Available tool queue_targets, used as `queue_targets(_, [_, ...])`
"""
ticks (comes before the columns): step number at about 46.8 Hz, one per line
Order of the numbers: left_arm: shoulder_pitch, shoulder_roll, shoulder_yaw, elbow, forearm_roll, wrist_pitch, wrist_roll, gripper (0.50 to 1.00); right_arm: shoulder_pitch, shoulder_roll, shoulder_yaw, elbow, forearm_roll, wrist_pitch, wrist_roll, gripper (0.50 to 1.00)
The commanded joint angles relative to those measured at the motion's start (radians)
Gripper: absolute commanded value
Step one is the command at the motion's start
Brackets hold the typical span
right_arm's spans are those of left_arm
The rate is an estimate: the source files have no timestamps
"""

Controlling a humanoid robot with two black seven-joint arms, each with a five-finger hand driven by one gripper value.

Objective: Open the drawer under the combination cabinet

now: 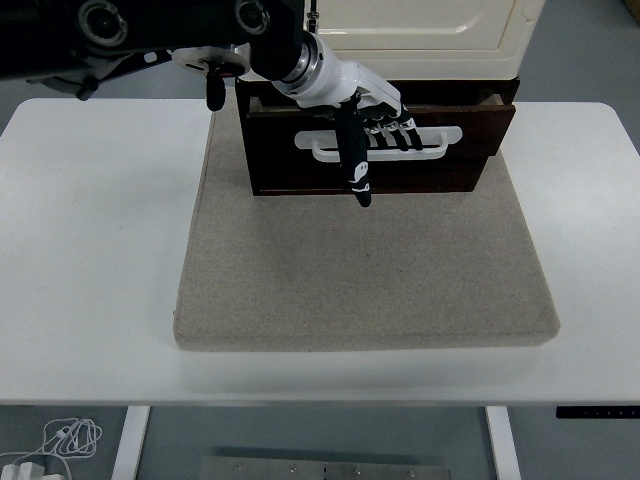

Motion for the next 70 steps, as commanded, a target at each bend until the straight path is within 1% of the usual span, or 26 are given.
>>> queue_targets(1, [-0.002,0.000,-0.002,-0.001,-0.002,-0.006,0.001,1.000,0.000,0.000,0.000,0.000,0.000,0.000,0.000,0.928])
queue_targets(21, [-0.012,0.012,-0.019,-0.023,-0.002,-0.041,0.003,1.000,0.000,0.000,0.000,0.000,0.000,0.000,0.000,0.928])
queue_targets(31, [-0.012,0.014,-0.025,-0.027,-0.009,-0.046,0.012,1.000,0.000,0.000,0.000,-0.002,0.000,0.000,0.001,0.928])
queue_targets(56, [-0.014,0.014,-0.027,-0.044,-0.034,-0.075,0.013,1.000,0.000,0.000,0.000,0.000,0.000,0.000,0.000,0.928])
queue_targets(70, [-0.014,0.015,-0.031,-0.041,-0.041,-0.076,0.013,1.000,0.000,0.000,0.000,0.000,0.001,0.000,0.000,0.928])
